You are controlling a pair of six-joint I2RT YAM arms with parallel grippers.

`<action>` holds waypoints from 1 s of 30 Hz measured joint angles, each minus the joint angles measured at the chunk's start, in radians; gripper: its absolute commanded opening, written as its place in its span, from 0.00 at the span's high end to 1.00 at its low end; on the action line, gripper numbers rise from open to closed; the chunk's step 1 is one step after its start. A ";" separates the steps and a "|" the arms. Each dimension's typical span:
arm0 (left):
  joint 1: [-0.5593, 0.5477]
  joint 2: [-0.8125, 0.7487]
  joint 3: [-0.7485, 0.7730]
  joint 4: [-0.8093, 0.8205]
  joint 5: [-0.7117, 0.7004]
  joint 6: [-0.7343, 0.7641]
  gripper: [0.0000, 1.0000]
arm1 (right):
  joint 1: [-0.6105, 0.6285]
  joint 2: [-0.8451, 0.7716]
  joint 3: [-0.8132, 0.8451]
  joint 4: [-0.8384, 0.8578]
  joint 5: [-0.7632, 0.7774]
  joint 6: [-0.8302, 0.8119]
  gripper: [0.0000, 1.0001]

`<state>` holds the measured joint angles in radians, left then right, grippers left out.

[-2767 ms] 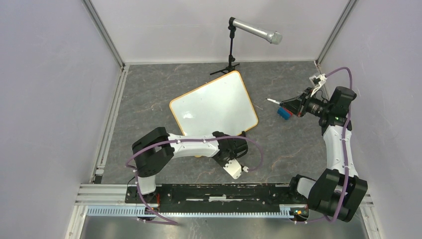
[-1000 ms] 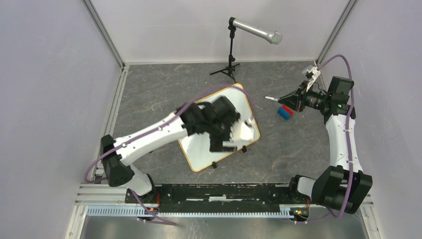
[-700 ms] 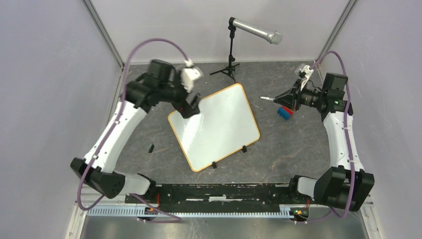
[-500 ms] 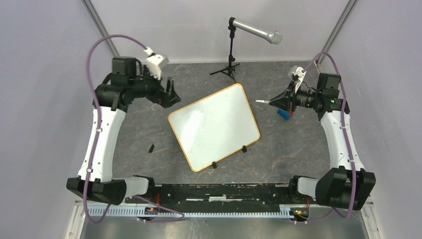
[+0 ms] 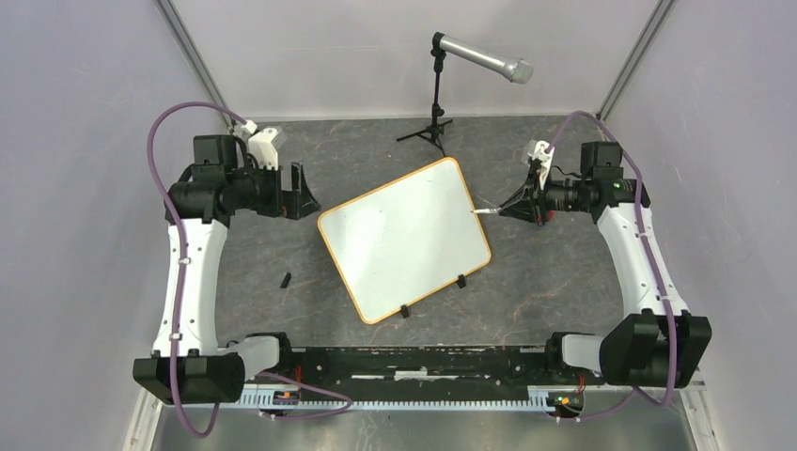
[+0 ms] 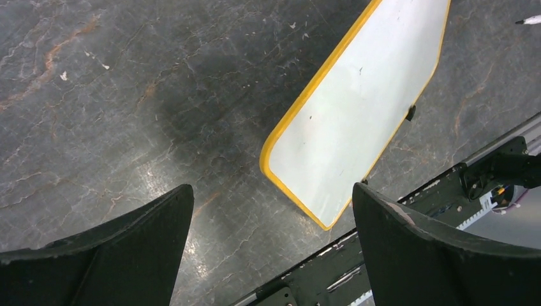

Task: Write a sentence on the whiteboard
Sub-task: Move the whiteboard to the center of the board.

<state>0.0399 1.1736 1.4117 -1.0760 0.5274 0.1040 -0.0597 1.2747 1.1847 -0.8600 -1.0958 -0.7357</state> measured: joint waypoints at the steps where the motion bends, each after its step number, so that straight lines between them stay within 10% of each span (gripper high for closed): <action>1: 0.000 0.000 0.000 -0.002 0.007 0.000 0.00 | 0.002 -0.003 -0.004 -0.006 0.002 -0.005 1.00; 18: -0.011 0.304 0.094 0.093 0.323 0.013 0.23 | 0.147 -0.102 -0.024 0.019 0.054 0.075 1.00; 30: -0.230 0.483 0.074 0.259 0.380 -0.030 0.54 | 0.249 -0.107 -0.038 0.058 0.089 0.142 1.00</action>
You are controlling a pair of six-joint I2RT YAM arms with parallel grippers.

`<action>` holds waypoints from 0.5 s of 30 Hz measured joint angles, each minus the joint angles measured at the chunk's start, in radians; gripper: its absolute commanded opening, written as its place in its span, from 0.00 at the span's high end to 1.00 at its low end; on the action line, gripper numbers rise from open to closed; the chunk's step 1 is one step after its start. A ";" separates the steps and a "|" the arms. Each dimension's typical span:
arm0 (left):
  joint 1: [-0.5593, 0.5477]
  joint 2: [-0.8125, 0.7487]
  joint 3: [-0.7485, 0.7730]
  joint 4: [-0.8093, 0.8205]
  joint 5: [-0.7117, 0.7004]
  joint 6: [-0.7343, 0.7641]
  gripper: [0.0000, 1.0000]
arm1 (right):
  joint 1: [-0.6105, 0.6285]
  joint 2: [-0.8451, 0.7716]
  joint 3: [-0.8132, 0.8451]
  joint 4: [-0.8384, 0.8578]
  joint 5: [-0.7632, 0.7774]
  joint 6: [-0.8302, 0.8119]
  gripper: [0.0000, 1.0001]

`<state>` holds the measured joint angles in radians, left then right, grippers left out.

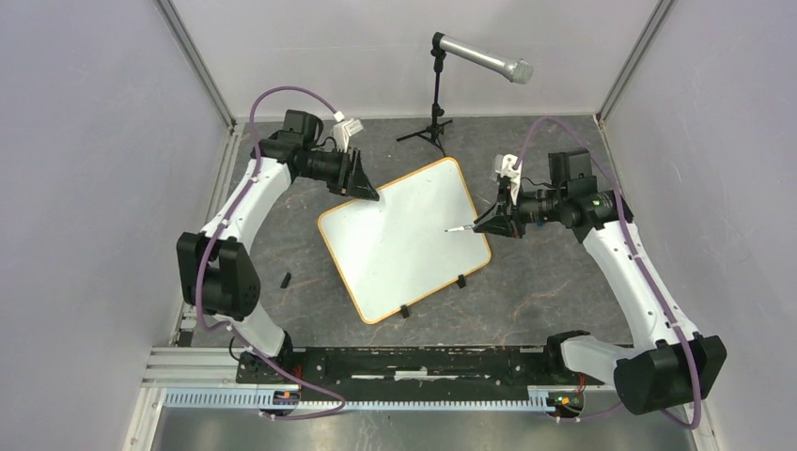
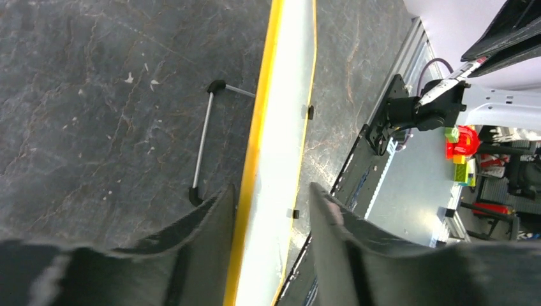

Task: Write a sentence on the whiteboard
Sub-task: Move the whiteboard to the center of the board.

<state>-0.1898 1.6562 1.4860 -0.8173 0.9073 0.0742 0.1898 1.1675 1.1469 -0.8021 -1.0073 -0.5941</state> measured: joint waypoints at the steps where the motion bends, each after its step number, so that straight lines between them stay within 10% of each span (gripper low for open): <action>1: -0.012 0.001 -0.003 0.009 0.008 -0.002 0.57 | 0.010 -0.002 0.000 0.001 0.000 0.002 1.00; 7: -0.033 0.002 -0.021 0.053 0.020 -0.001 0.85 | 0.068 -0.014 -0.008 0.025 0.003 0.024 1.00; 15: -0.075 0.047 -0.021 0.092 0.072 -0.002 0.97 | 0.158 0.000 -0.016 0.090 0.027 0.069 1.00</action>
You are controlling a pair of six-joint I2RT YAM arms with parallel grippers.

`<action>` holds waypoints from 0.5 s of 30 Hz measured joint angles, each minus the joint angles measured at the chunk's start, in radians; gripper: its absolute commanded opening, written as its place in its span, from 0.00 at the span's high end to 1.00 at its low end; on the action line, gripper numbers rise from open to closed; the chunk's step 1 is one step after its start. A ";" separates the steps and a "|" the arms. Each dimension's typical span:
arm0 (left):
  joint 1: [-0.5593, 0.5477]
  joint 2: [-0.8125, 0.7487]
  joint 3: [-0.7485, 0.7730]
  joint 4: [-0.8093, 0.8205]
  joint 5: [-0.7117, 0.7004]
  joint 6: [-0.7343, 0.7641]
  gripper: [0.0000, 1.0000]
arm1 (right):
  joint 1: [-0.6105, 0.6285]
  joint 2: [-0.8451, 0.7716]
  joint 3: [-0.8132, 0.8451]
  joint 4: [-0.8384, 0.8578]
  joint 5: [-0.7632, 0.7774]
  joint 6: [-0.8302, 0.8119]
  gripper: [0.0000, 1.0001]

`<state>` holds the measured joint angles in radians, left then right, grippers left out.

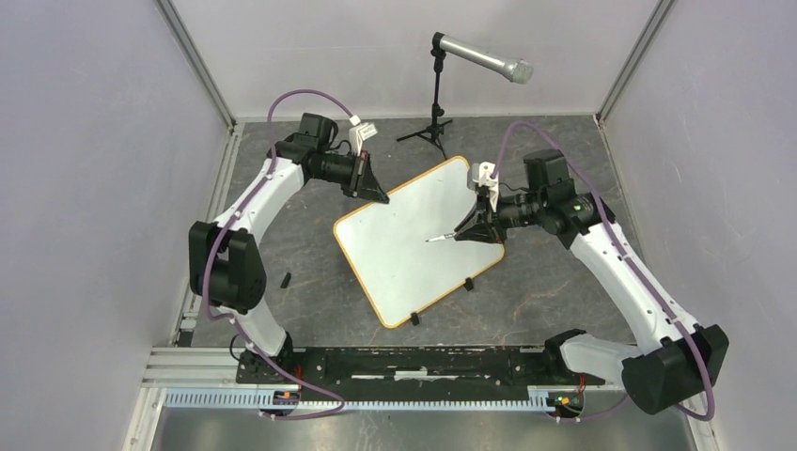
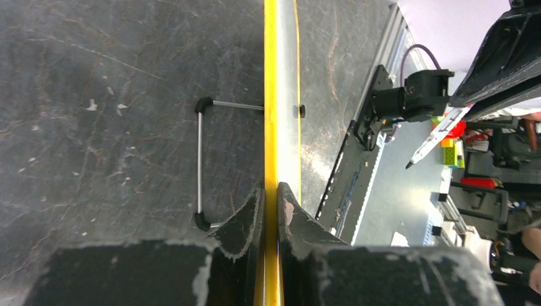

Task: Write a sentence on the whiteboard
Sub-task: Move the whiteboard to the center of the board.

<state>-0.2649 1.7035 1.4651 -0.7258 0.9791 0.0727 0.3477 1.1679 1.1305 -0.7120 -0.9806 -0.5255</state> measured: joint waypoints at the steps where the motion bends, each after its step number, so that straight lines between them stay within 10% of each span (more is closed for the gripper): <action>1: -0.006 0.008 0.000 0.003 0.003 0.000 0.97 | 0.011 0.005 0.000 0.010 0.002 0.006 1.00; 15: -0.078 0.124 0.134 -0.161 0.075 0.129 0.98 | 0.091 0.055 0.000 0.061 0.025 0.027 1.00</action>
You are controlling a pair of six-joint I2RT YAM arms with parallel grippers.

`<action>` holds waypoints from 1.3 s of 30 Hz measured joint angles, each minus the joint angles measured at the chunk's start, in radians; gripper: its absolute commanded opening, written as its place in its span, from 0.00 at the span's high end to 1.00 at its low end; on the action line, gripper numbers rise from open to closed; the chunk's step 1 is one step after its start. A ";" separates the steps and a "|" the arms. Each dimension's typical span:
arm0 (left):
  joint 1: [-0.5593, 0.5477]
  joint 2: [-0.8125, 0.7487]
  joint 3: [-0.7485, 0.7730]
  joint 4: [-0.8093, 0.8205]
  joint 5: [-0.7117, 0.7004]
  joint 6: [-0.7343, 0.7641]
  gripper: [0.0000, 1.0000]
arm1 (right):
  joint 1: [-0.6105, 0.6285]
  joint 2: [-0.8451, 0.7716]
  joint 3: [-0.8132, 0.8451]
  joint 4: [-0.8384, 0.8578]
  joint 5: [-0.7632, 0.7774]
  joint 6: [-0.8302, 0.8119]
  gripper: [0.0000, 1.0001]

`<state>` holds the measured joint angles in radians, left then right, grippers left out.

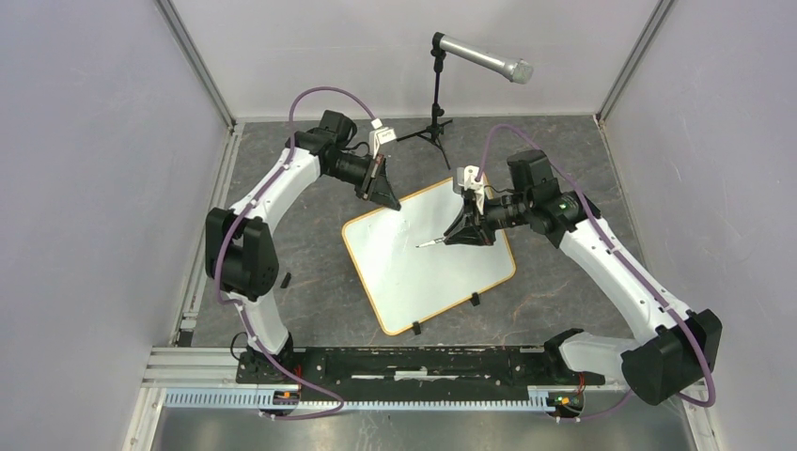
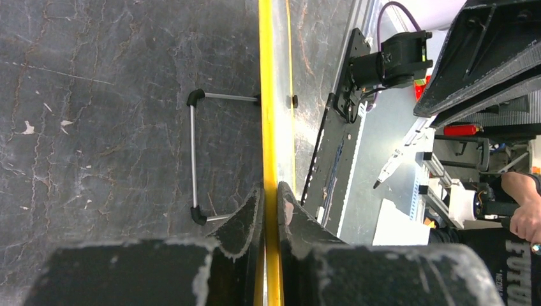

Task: Write a sentence on the whiteboard
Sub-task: Move the whiteboard to the center of the board.

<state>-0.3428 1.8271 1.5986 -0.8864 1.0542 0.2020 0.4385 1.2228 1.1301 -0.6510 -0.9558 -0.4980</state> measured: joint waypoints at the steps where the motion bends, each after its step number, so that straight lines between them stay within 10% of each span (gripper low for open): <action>1: 0.000 0.000 0.006 -0.015 -0.001 0.012 0.98 | 0.000 -0.001 0.000 0.000 0.000 0.000 1.00; 35: 0.034 0.084 0.258 -0.513 -0.083 0.306 0.98 | 0.042 -0.016 0.000 0.007 0.019 -0.001 1.00; 39: 0.035 0.085 0.208 -0.460 -0.066 0.297 0.77 | 0.046 -0.016 0.000 0.007 0.019 -0.001 1.00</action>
<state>-0.3077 1.9118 1.8061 -1.3460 0.9886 0.4992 0.4847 1.2064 1.1297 -0.6437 -0.9367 -0.4988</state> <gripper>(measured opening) 0.135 0.148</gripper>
